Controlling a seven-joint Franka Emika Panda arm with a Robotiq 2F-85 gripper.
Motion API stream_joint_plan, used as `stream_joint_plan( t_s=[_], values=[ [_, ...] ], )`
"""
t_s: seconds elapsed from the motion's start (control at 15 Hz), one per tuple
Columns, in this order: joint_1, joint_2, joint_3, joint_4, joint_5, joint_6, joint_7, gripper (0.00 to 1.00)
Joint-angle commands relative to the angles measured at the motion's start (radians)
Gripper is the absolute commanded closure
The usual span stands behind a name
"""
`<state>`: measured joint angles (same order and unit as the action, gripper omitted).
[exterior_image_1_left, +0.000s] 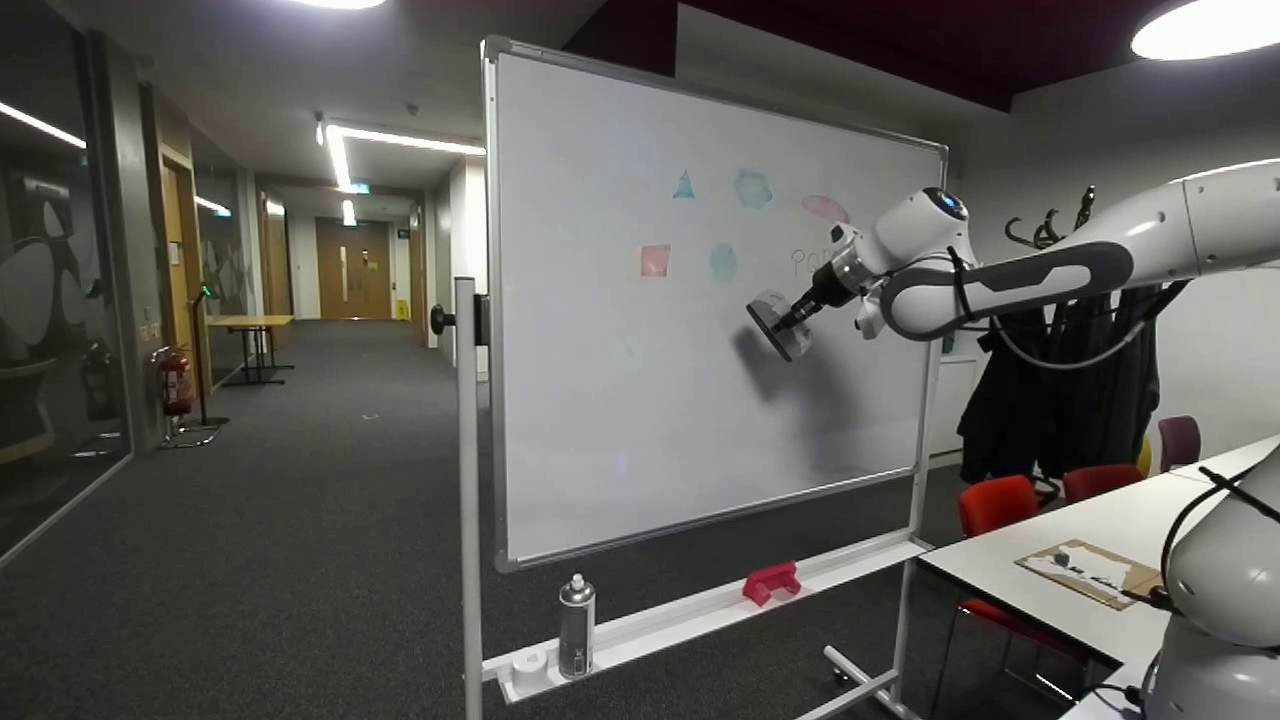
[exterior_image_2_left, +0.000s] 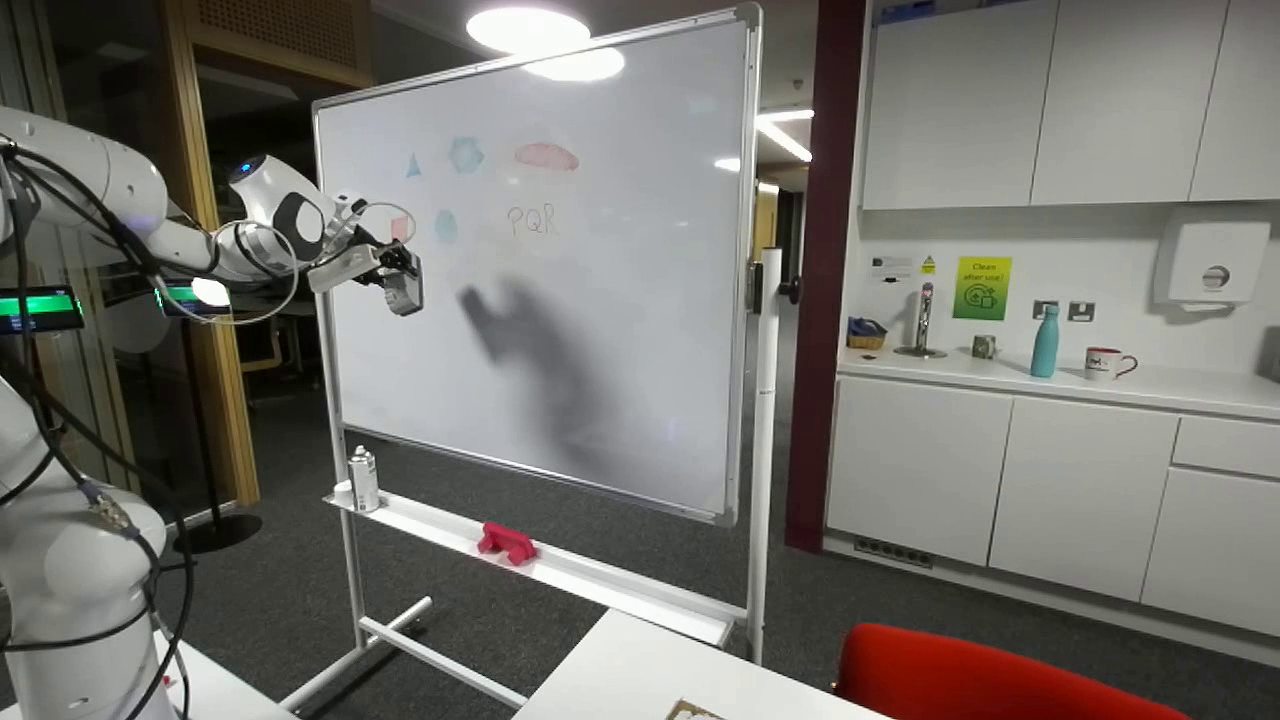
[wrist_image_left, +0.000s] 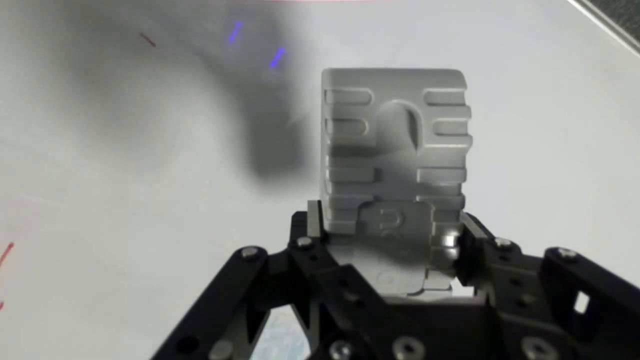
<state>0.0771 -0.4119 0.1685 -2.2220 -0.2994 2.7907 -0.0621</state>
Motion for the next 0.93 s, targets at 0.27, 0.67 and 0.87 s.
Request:
stream_joint_plan(
  t_s=[0.27, 0.67, 0.87],
  values=[
    [-0.046, 0.05, 0.028, 0.116, -0.026, 0.212, 0.058, 0.66],
    [-0.235, 0.113, 0.116, 0.161, -0.131, 0.437, 0.089, 0.66],
    [-0.354, 0.115, 0.192, 0.153, -0.158, 0.53, 0.083, 0.66]
  ],
)
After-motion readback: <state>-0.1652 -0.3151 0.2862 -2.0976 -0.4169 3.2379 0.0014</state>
